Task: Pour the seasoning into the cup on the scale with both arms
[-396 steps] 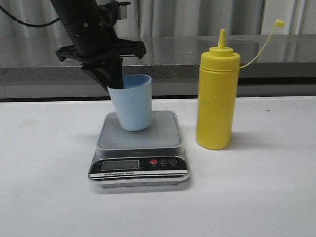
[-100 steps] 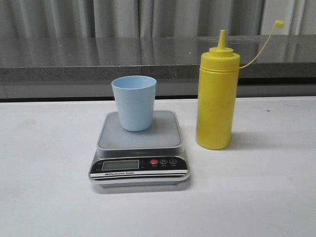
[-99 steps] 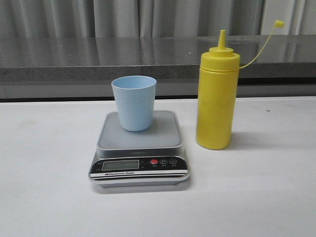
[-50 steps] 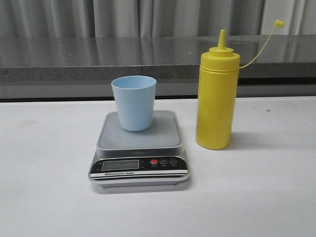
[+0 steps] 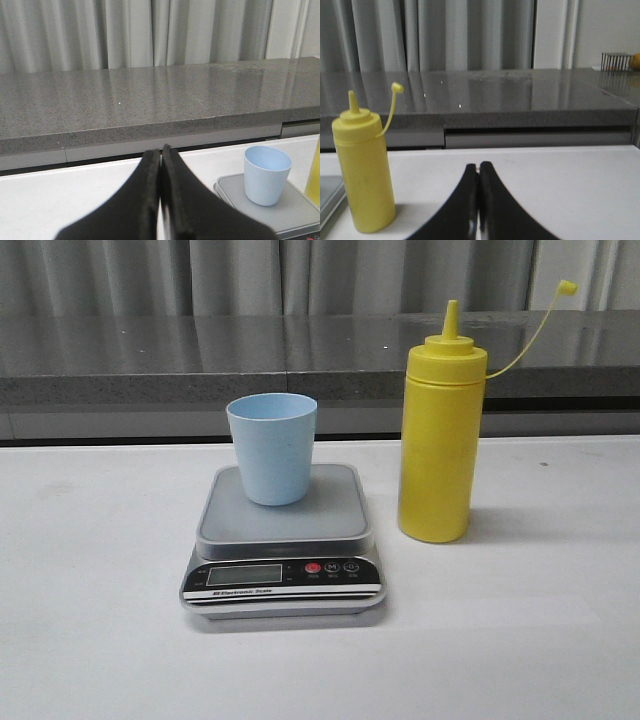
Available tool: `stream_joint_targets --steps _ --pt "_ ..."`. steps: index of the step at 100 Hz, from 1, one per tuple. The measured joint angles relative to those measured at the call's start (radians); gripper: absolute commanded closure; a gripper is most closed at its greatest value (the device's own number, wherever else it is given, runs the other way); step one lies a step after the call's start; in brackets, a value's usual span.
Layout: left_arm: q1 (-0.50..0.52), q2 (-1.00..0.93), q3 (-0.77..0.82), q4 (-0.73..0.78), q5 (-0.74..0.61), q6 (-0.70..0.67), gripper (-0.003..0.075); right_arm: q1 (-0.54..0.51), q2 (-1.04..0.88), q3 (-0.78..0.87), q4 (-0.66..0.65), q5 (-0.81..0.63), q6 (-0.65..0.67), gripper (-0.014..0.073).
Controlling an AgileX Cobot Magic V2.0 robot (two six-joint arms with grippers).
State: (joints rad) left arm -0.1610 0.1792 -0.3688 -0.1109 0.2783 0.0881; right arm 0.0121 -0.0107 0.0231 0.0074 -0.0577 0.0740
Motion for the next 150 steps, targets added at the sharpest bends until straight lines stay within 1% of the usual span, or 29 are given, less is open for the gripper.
stream_joint_targets --steps 12,17,25,36,48,61,77,85,92,93,94,95,100,102,103,111,116,118,120,121,122,126,133,150 --pt "0.000 0.000 0.000 0.000 0.002 0.000 0.0740 0.000 0.000 -0.063 0.023 0.014 0.000 0.0659" --pt "0.000 0.000 0.000 0.000 0.002 0.000 0.0740 0.000 0.000 -0.110 0.027 0.058 0.002 0.0659" --pt "0.000 0.000 0.000 0.000 0.002 0.000 0.0740 0.000 0.033 -0.207 0.029 0.176 0.002 0.0659" --pt "0.000 0.000 0.000 0.000 0.002 0.000 0.0740 0.000 0.134 -0.326 0.029 0.319 0.002 0.0659" --pt "0.000 0.000 0.000 0.000 0.002 0.000 0.0740 0.000 0.268 -0.408 0.029 0.378 0.002 0.0659" --pt "0.000 0.000 0.000 0.000 0.002 0.000 0.0740 0.002 0.423 -0.449 0.030 0.358 0.002 0.0659" --pt "0.000 0.000 0.000 0.000 0.003 0.000 0.0740 0.038 0.600 -0.453 0.030 0.212 0.002 0.0659" --pt "0.000 0.000 0.000 0.000 0.004 0.000 0.0740 0.063 0.675 -0.453 0.030 0.133 0.002 0.0636" --pt "0.000 0.000 0.000 0.000 0.004 0.000 0.0740 0.090 0.734 -0.453 0.030 0.084 0.002 0.0556" --pt "0.000 0.000 0.000 0.000 0.004 0.000 0.0740 0.093 0.744 -0.453 0.030 0.080 0.002 0.0556" --pt "0.000 0.000 0.000 0.000 0.004 0.000 0.0740 0.099 0.749 -0.453 0.030 0.077 0.002 0.0524" --pt "0.000 0.000 0.000 0.000 0.004 0.000 0.0740 0.102 0.754 -0.453 0.030 0.070 0.002 0.0524" --pt "0.000 0.000 0.000 0.000 0.004 0.000 0.0740 0.124 0.793 -0.455 0.030 0.050 0.002 0.0434" --pt "0.000 0.000 0.000 0.000 0.006 0.000 0.0740 0.134 0.802 -0.455 0.030 0.044 0.002 0.0374" --pt "0.000 0.000 0.000 0.000 0.006 0.000 0.0740 0.140 0.810 -0.455 0.030 0.042 0.002 0.0358" --pt "0.000 0.000 0.000 0.000 0.006 0.000 0.0740 0.174 0.852 -0.455 0.030 0.023 0.002 0.0156" --pt "0.000 0.000 0.000 0.000 0.006 0.000 0.0740 0.193 0.878 -0.455 0.030 0.013 0.002 0.0064" --pt "0.000 0.000 0.000 0.000 0.006 0.000 0.0740 0.199 0.888 -0.455 0.030 0.008 0.002 0.0012" --pt "0.000 0.000 0.000 0.000 0.006 0.000 0.0740 0.203 0.899 -0.455 0.030 0.004 0.002 -0.0022" --pt "0.000 0.000 0.000 0.000 0.006 0.000 0.0740 0.207 0.906 -0.455 0.030 0.002 0.002 -0.0022" --pt "0.000 0.000 0.000 0.000 0.006 0.000 0.0740 0.210 0.910 -0.455 0.030 0.000 0.002 -0.0051" --pt "0.000 0.000 0.000 0.000 0.006 0.000 0.0740 0.214 0.931 -0.455 0.030 -0.008 0.002 -0.0077" --pt "0.000 0.000 0.000 0.000 0.006 0.000 0.0740 0.217 0.968 -0.455 0.030 -0.019 0.002 -0.0054" --pt "0.000 0.000 0.000 0.000 0.006 0.000 0.0740 0.217 1.050 -0.444 0.030 -0.098 0.002 -0.0053"
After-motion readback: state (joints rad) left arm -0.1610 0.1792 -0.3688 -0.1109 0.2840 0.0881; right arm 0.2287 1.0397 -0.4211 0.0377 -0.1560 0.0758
